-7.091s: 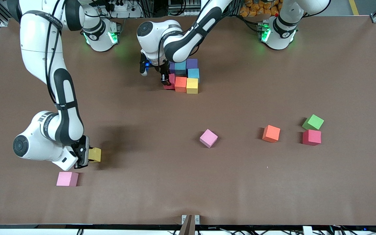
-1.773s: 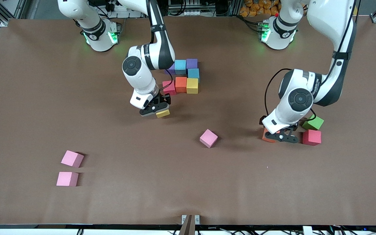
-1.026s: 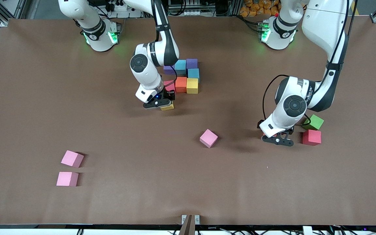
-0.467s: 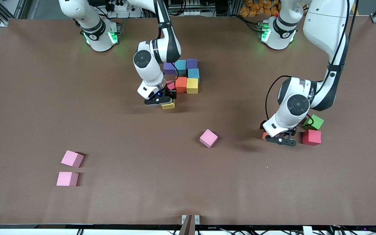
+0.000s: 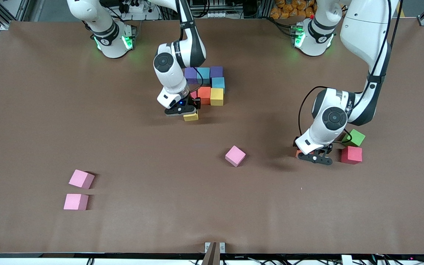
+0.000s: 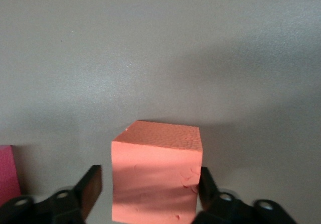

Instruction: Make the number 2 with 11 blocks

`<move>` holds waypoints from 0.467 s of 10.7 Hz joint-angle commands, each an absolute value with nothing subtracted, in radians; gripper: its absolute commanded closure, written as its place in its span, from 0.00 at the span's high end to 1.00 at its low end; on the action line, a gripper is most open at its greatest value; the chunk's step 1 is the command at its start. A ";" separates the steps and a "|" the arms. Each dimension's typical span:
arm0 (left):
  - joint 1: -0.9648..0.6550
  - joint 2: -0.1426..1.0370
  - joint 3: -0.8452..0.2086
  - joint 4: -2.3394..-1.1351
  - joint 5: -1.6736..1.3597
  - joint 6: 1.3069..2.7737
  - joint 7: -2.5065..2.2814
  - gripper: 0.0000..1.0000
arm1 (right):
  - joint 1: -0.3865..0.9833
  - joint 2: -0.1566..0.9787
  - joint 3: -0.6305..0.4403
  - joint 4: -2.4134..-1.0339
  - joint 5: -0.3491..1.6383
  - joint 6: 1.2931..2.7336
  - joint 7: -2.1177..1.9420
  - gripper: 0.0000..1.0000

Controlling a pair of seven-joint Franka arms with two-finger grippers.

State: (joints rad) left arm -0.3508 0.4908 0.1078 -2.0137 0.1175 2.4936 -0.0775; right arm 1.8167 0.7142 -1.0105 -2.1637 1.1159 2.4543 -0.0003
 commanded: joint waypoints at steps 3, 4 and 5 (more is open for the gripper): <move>-0.359 0.486 0.109 -2.020 0.074 2.514 -0.069 0.01 | 1.876 0.699 -1.003 -2.232 1.149 2.444 0.034 0.20; -0.360 0.482 0.109 -2.019 0.074 2.514 -0.068 0.01 | 1.884 0.699 -1.003 -2.233 1.149 2.444 0.052 0.20; -0.362 0.477 0.107 -2.019 0.074 2.514 -0.063 0.02 | 1.888 0.699 -1.003 -2.237 1.149 2.444 0.060 0.20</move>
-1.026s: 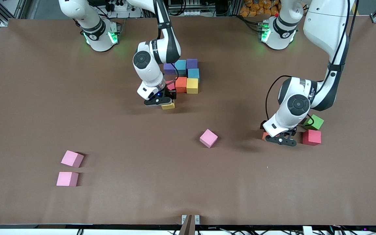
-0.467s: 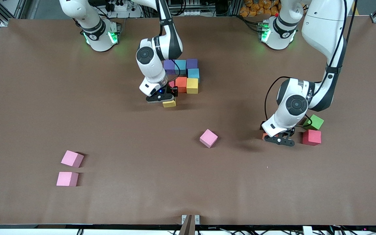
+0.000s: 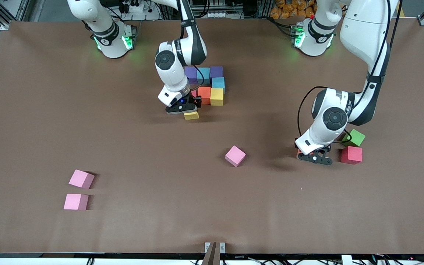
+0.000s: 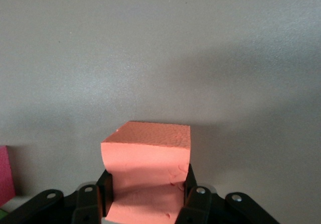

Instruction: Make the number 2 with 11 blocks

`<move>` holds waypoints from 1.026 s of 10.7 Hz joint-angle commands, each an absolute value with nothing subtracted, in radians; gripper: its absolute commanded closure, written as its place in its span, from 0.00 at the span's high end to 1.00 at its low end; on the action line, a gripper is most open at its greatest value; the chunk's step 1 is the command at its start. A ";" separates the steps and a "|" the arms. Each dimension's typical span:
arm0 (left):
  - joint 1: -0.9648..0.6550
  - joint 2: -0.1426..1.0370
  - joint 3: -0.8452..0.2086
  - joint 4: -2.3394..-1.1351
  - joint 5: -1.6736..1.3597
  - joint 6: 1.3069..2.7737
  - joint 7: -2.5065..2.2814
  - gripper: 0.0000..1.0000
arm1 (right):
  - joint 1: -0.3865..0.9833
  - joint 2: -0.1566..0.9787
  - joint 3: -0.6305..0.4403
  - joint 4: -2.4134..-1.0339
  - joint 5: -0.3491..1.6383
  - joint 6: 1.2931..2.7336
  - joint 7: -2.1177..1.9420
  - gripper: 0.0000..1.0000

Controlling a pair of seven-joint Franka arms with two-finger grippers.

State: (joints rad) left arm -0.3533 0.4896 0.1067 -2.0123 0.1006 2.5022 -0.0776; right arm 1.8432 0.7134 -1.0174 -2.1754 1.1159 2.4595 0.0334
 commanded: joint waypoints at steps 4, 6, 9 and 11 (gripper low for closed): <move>-0.397 0.422 0.100 -2.003 0.074 2.508 -0.072 0.00 | 1.882 0.699 -1.005 -2.241 1.149 2.441 0.058 0.58; -0.429 0.356 0.100 -2.000 0.074 2.462 -0.080 0.00 | 1.878 0.696 -1.011 -2.240 1.149 2.439 0.060 1.00; -0.460 0.308 0.097 -1.878 0.071 2.257 -0.086 0.00 | 1.873 0.689 -1.063 -2.230 1.149 2.386 0.060 1.00; -0.494 0.310 0.100 -1.813 0.034 2.203 -0.152 0.00 | 1.865 0.690 -1.133 -2.211 1.150 2.271 0.071 1.00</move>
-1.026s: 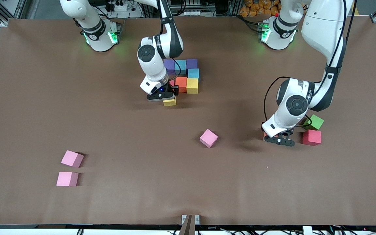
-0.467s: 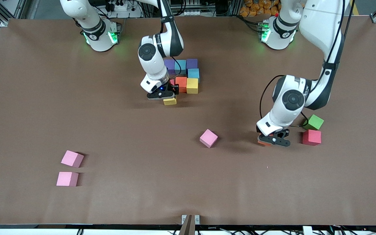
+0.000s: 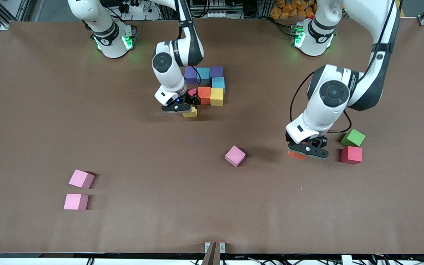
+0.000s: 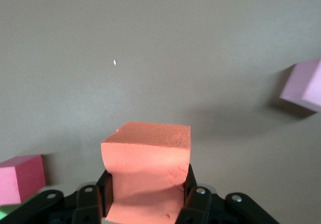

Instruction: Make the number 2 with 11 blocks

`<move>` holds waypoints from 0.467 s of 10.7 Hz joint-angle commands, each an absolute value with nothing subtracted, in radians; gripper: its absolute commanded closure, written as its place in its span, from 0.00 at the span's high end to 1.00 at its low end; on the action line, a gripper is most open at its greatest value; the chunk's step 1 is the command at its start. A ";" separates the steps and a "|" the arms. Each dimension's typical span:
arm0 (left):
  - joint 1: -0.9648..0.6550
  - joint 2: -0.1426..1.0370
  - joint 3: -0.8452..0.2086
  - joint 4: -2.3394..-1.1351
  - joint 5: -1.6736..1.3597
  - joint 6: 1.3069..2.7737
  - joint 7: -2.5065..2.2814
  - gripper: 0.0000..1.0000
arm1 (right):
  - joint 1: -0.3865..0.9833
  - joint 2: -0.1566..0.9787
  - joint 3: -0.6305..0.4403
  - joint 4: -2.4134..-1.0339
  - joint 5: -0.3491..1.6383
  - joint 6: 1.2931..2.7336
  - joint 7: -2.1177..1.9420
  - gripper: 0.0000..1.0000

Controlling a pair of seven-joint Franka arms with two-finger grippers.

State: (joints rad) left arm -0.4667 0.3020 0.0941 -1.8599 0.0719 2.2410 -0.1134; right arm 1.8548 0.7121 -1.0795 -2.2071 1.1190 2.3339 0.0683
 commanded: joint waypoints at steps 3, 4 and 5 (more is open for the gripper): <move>-0.518 0.311 0.097 -1.778 -0.020 2.198 -0.155 0.00 | 1.850 0.689 -1.149 -2.195 1.152 2.233 0.103 1.00; -0.526 0.311 0.100 -1.772 -0.020 2.195 -0.156 0.00 | 1.851 0.689 -1.149 -2.194 1.158 2.233 0.113 1.00; -0.526 0.311 0.100 -1.766 -0.018 2.183 -0.156 0.00 | 1.855 0.689 -1.147 -2.195 1.179 2.233 0.118 1.00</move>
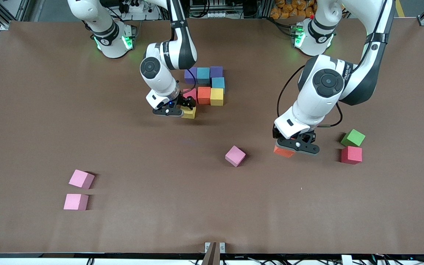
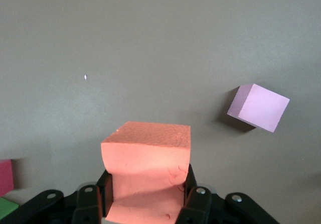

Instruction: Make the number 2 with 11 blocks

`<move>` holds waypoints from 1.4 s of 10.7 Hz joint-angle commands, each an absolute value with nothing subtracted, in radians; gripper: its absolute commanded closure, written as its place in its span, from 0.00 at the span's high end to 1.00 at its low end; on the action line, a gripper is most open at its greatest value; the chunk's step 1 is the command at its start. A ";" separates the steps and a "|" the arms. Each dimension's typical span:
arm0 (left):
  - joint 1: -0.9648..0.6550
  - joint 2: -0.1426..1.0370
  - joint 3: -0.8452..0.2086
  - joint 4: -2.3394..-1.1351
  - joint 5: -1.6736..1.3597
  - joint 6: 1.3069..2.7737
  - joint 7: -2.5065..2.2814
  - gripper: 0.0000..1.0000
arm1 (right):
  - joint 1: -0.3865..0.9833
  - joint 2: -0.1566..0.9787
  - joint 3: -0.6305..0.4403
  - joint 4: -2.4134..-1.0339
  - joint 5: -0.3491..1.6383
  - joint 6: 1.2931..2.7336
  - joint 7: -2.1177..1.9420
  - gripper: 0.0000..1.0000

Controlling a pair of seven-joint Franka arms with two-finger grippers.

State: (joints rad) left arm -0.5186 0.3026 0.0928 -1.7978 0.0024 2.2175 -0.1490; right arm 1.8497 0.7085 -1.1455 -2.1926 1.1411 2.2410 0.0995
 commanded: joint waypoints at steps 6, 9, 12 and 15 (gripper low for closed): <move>-0.604 0.387 0.100 -1.683 -0.040 2.183 -0.300 0.00 | 1.725 0.692 -1.155 -2.113 1.235 2.150 0.044 1.00; -0.633 0.411 0.100 -1.622 -0.121 2.183 -0.348 0.00 | 1.484 0.693 -1.183 -1.979 1.087 2.013 -0.263 1.00; -0.695 0.475 0.101 -1.542 -0.135 2.183 -0.457 0.00 | 1.280 0.703 -1.170 -1.852 0.978 1.936 -0.506 1.00; -0.765 0.570 0.106 -1.436 -0.138 2.183 -0.504 0.00 | 1.137 0.703 -1.129 -1.803 0.868 1.936 -0.753 1.00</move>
